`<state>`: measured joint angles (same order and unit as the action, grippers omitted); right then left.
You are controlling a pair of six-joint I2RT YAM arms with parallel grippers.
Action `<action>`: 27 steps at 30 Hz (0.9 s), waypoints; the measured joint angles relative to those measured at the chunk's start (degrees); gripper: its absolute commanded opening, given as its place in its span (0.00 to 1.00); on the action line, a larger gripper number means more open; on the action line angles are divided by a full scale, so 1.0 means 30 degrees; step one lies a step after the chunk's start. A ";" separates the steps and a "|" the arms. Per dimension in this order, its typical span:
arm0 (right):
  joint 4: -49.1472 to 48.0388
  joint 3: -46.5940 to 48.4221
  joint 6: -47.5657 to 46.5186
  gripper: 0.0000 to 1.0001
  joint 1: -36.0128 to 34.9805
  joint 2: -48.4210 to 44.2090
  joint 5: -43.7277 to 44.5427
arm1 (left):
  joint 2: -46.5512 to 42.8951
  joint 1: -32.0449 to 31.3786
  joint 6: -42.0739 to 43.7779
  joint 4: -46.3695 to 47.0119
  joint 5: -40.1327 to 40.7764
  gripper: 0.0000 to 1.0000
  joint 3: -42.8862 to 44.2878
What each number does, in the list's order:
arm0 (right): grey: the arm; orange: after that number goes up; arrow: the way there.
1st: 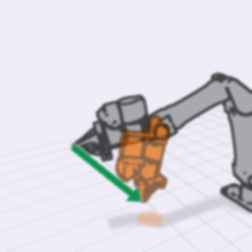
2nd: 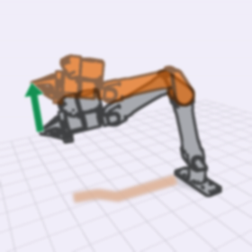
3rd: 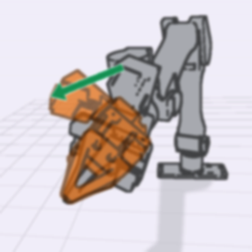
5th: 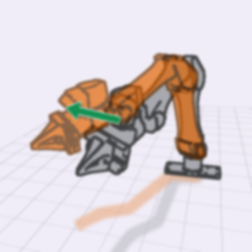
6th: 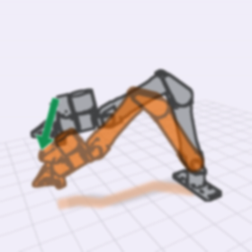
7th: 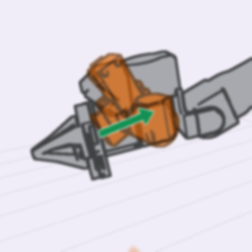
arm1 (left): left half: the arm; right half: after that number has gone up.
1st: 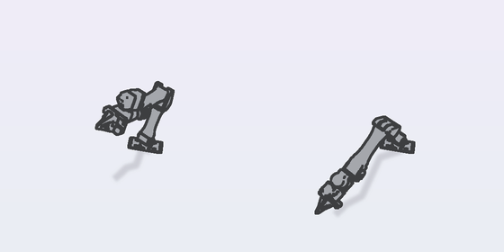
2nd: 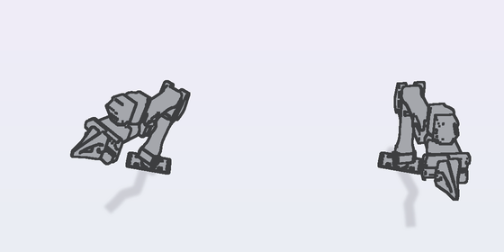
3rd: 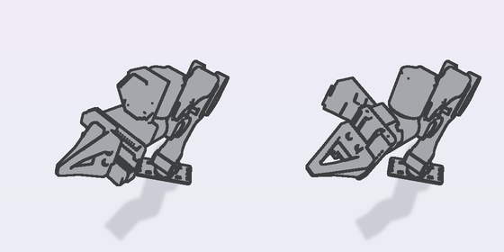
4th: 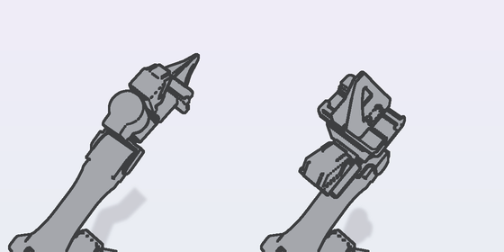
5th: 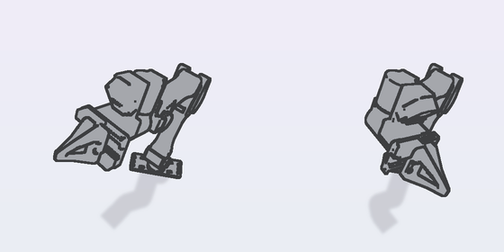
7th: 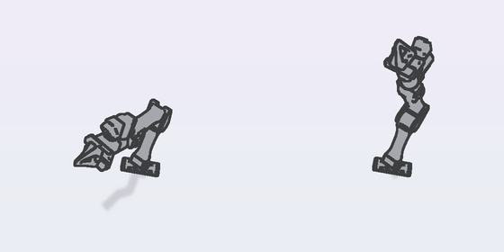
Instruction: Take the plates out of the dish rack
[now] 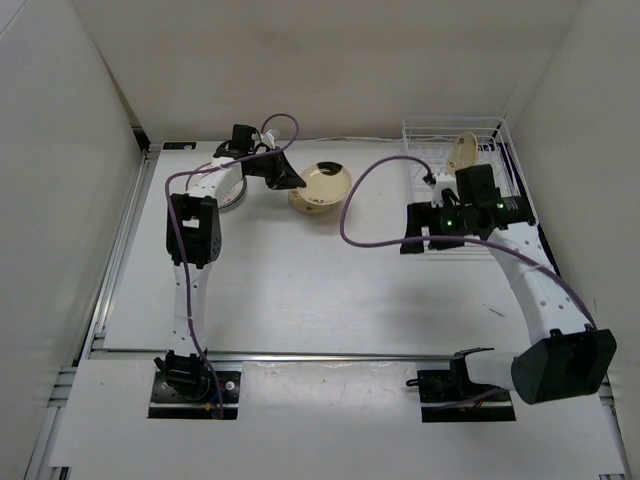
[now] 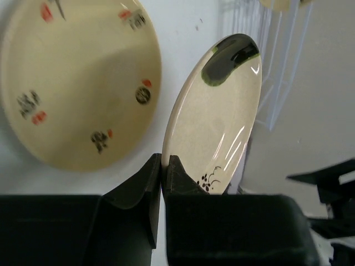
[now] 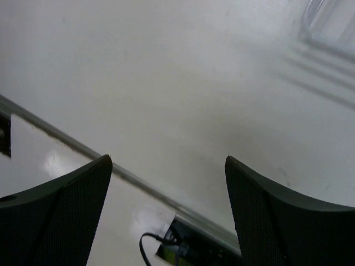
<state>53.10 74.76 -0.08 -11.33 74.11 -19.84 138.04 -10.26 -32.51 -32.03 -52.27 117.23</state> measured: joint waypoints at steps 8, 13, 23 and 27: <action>0.1297 -0.3359 -0.0117 0.87 0.0000 -0.1887 -0.0379 | 0.2142 0.0000 -0.0335 0.0510 0.3322 0.10 0.2739; 0.1246 -0.3359 -0.0131 0.87 0.0029 -0.1865 -0.0452 | 0.2535 0.0007 -0.0168 0.0707 0.4728 0.10 0.2769; 0.1122 -0.3351 -0.0131 0.87 0.0044 -0.1749 -0.0576 | 0.2973 0.0007 0.0357 0.0765 0.5610 0.29 0.2688; 0.1086 -0.3351 -0.0131 0.87 0.0044 -0.1749 -0.0583 | 0.2973 0.0007 0.0721 0.0772 0.5763 0.50 0.2659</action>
<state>56.36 64.71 -0.47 -11.20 68.86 -21.58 146.96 -10.24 -30.35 -29.71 -34.98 125.21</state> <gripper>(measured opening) 0.868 0.389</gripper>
